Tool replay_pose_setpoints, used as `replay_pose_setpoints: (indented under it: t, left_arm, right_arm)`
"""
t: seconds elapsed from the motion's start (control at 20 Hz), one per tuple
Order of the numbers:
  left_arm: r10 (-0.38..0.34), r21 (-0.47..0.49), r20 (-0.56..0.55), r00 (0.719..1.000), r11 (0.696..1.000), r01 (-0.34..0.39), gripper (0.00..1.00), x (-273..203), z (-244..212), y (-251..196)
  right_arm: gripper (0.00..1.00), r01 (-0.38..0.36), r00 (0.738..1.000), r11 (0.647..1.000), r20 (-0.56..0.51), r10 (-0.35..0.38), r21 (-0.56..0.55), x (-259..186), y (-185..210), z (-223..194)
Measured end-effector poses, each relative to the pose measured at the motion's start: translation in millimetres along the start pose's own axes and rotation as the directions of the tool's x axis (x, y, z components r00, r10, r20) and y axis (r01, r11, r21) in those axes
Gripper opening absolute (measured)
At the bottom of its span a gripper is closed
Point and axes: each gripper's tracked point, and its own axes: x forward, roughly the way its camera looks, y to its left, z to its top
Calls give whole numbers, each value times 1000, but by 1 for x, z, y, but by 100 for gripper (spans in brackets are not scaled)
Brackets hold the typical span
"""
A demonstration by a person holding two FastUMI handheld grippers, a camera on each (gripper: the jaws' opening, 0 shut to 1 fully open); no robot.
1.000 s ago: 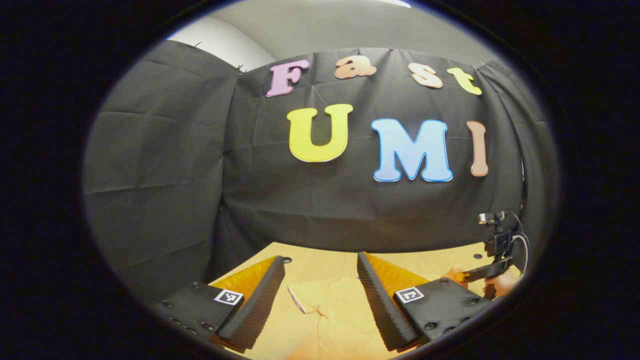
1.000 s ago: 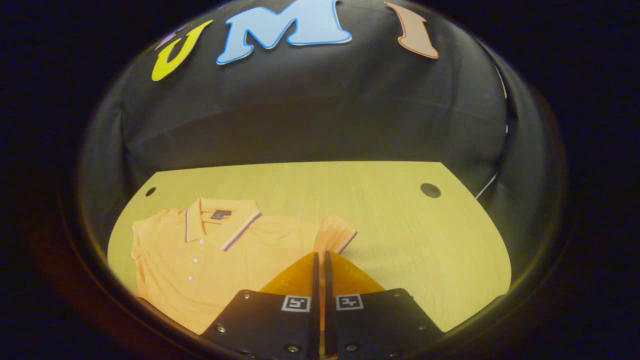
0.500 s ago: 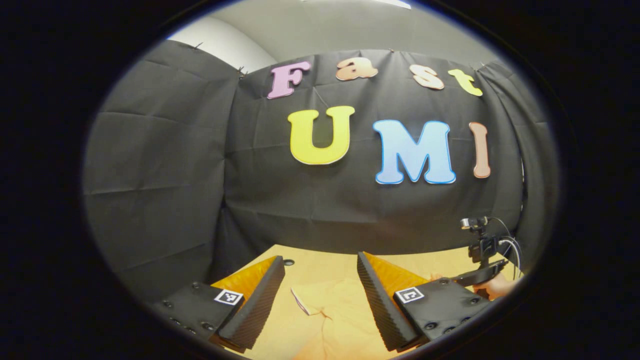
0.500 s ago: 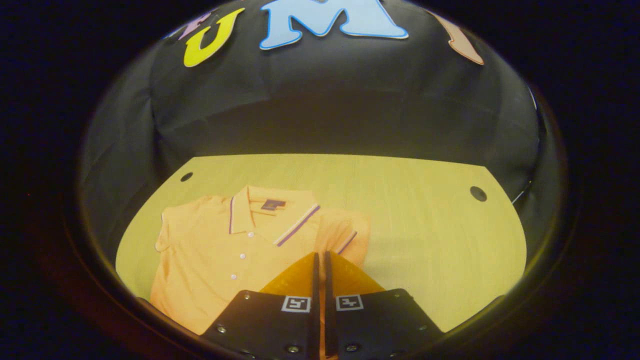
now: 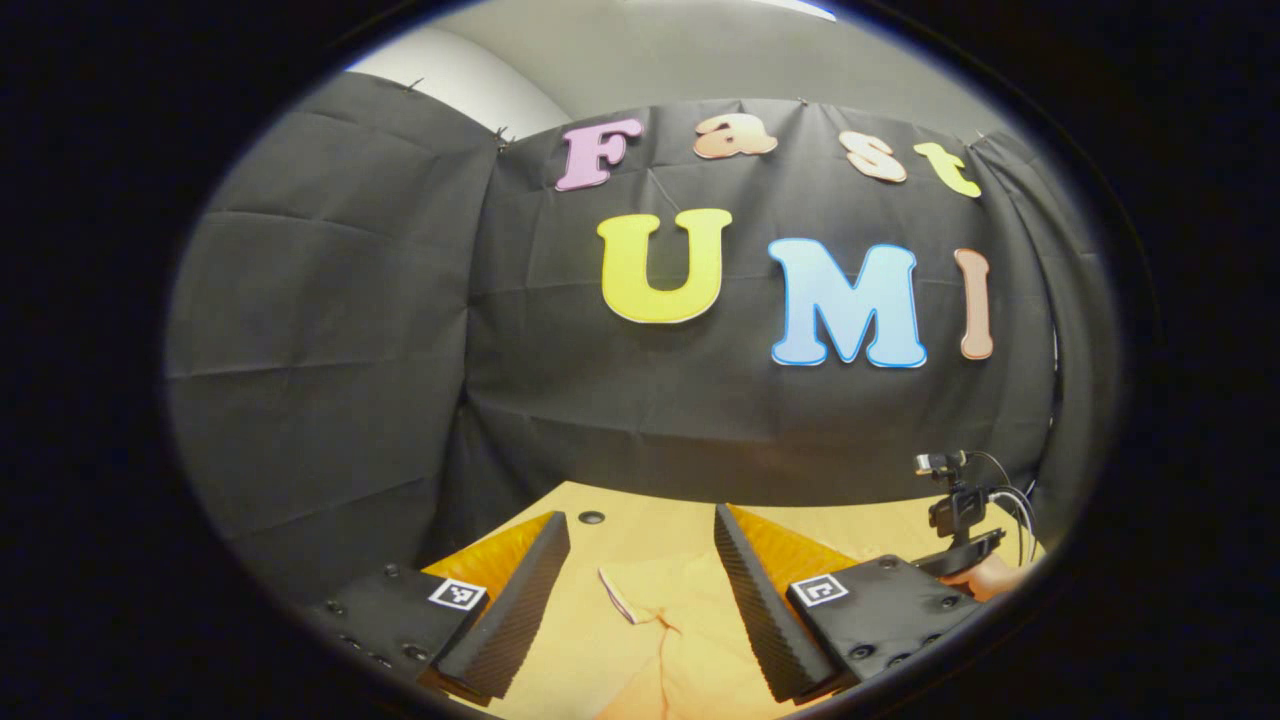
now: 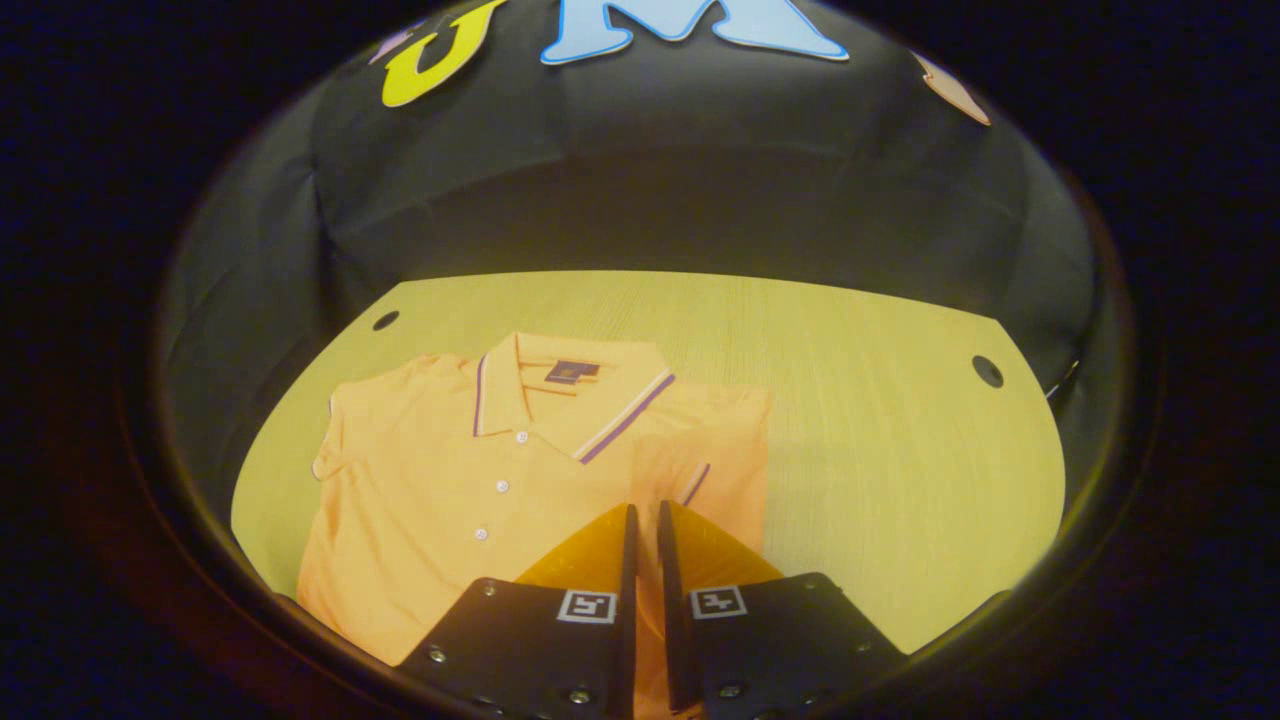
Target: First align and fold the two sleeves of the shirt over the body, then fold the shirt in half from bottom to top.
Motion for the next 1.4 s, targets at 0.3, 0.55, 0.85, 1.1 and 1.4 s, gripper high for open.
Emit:
replay_pose_setpoints:
  t: [0.3, 0.55, 0.85, 1.1, 1.4]
  left_arm:
    - [-47, -19, -14, 999, 999, 47, 94, 17, -12, -2]
    - [-109, -30, -35, 993, 994, 108, 94, 46, -32, 1]
    - [-176, -42, -107, 979, 984, 172, 95, 94, -71, 17]
    - [-199, -43, -161, 967, 980, 194, 94, 136, -106, 29]
    - [-187, -52, -251, 950, 982, 180, 95, 188, -169, 34]
  right_arm:
    - [40, 17, 999, 999, 43, -16, -33, -22, 11, 11]
    - [79, 37, 990, 999, 135, -35, -12, -63, 30, 34]
    - [95, 118, 963, 993, 244, -116, 5, -122, 49, 53]
    - [94, 171, 932, 984, 314, -179, 53, -169, 65, 62]
    - [95, 230, 900, 971, 367, -237, 65, -207, 70, 62]
